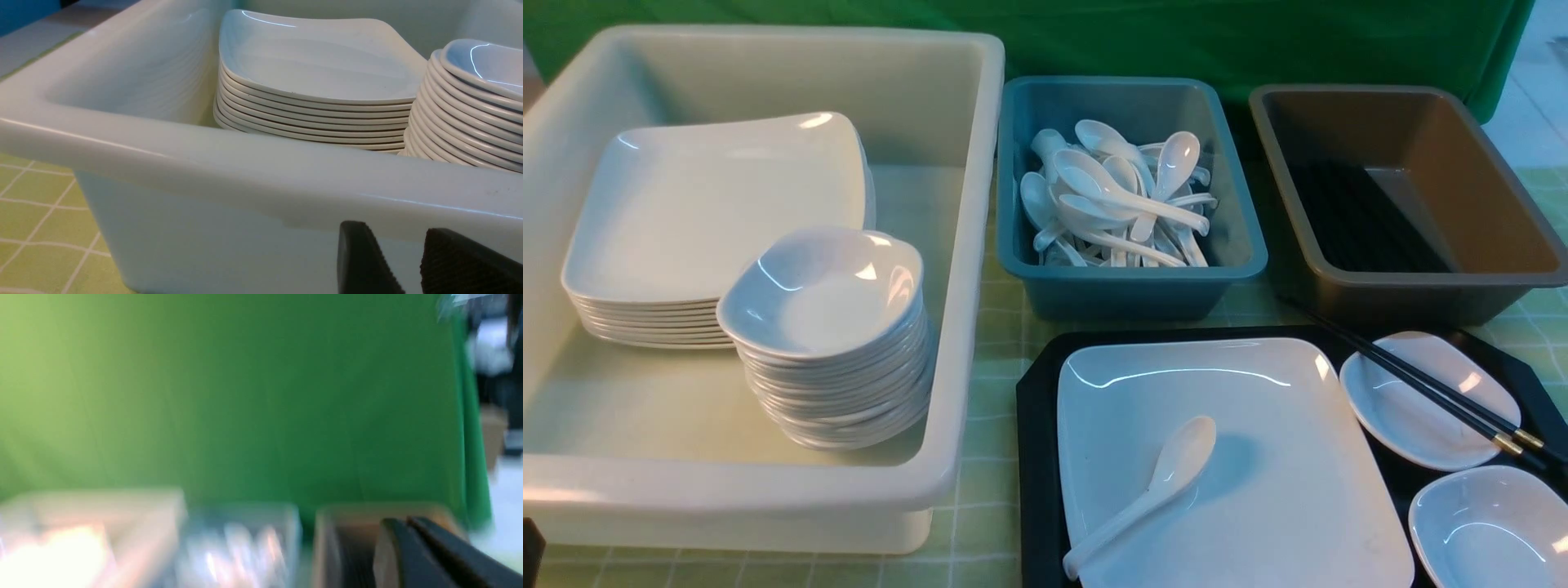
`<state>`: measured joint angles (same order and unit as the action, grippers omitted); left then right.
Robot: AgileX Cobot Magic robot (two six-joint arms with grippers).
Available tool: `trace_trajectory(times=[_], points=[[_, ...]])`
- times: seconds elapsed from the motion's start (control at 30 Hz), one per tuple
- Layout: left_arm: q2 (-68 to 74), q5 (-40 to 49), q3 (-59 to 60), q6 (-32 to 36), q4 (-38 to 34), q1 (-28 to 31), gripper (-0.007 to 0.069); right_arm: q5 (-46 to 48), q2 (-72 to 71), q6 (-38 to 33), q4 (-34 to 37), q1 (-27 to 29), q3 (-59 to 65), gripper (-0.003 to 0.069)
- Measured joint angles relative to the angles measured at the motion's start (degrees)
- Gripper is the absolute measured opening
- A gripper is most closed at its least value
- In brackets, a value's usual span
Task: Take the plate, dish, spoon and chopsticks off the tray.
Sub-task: Use the right arm to grab a pair of chopsticks from the plate
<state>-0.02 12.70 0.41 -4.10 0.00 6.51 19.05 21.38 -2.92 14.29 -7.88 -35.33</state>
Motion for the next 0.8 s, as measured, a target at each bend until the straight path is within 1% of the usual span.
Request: trace_trajectory(times=[0.03,0.07,0.13,0.17,0.23,0.33,0.37,0.4,0.5,0.57,0.6,0.67,0.77,0.8], points=[[0.0,0.0,0.0,0.0,0.0,0.0,0.0213,7.98,7.65,-0.74,-1.99,0.0,-2.37,0.001],[0.0,0.0,0.0,0.0,0.0,0.0,0.0213,9.9,8.52,-0.74,-2.5,-0.05,-2.81,0.001],[0.0,0.0,0.0,0.0,0.0,0.0,0.0213,20.57,21.41,-0.94,-5.89,-0.04,-4.56,0.001],[0.0,0.0,0.0,0.0,0.0,0.0,0.0214,22.83,25.01,-0.94,-7.05,-0.04,-4.94,0.0011],[0.0,0.0,0.0,0.0,0.0,0.0,0.0217,25.94,32.92,-0.94,-9.48,-0.04,-5.75,0.0013],[0.0,0.0,0.0,0.0,0.0,0.0,0.0222,27.71,44.38,-1.03,-12.78,-0.04,-8.11,0.0017],[0.0,0.0,0.0,0.0,0.0,0.0,0.0222,27.9,45.83,-1.03,-12.94,-0.04,-8.59,0.0017],[0.0,0.0,0.0,0.0,0.0,0.0,0.0222,28.44,51.15,-1.08,-13.94,-0.04,-10.8,0.0018],[0.0,0.0,0.0,0.0,0.0,0.0,0.0224,29.22,59.17,-1.27,-14.75,-0.04,-16.38,0.0032],[0.0,0.0,0.0,0.0,0.0,0.0,0.0223,29.67,61.99,-1.61,-15.02,-0.04,-18.6,0.0048],[0.0,0.0,0.0,0.0,0.0,0.0,0.0223,31.12,65.95,-3.32,-15.62,-0.04,-23.21,0.0087],[0.0,0.0,0.0,0.0,0.0,0.0,0.0223,32.63,69.86,-5.27,-16.61,-0.04,-27.49,0.015],[0.0,0.0,0.0,0.0,0.0,0.0,0.0223,33.11,74.12,-7.59,-18.7,-0.04,-31.8,0.0265],[0.0,0.0,0.0,0.0,0.0,0.0,0.0223,33.16,74.71,-7.86,-18.88,-0.04,-32.32,0.0274]])
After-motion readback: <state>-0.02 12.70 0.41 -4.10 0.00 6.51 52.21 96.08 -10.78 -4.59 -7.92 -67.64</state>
